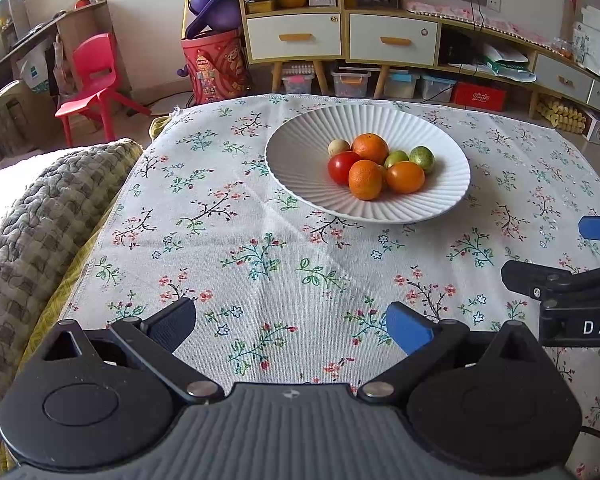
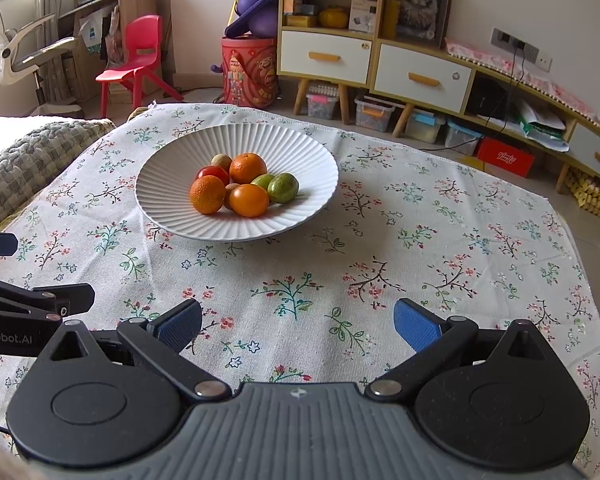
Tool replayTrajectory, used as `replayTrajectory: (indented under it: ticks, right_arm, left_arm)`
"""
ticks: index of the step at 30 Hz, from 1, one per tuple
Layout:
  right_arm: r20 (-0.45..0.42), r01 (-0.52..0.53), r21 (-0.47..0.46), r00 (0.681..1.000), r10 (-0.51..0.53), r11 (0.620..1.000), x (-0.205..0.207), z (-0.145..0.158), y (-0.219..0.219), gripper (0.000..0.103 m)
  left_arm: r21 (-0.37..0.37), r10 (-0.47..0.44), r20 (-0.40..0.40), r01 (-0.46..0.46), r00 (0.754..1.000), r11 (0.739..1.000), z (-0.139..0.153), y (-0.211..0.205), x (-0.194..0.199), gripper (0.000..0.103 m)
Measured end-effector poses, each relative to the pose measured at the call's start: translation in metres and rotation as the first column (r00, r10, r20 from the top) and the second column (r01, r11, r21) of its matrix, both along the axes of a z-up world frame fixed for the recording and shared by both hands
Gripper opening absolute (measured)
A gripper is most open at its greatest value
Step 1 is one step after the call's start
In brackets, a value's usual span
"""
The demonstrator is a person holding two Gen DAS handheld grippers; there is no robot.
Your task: Organize fruits
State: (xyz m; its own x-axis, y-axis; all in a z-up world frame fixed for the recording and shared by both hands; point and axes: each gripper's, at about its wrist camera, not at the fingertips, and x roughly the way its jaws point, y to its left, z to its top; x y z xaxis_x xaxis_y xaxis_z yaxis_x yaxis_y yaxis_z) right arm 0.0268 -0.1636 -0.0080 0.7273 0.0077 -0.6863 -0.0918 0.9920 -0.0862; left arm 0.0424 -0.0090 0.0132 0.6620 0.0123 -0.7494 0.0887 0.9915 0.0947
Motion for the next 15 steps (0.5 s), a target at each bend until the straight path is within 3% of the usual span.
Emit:
replayTrajectory:
  ticks: [15]
  right_arm:
    - [0.000,-0.001,0.001,1.000,0.001,1.000,0.0001,0.0000,0.0002,0.102]
  left_arm:
    - [0.000,-0.002,-0.002,0.002,1.000,1.000,0.0007,-0.0003,-0.0006,0.092]
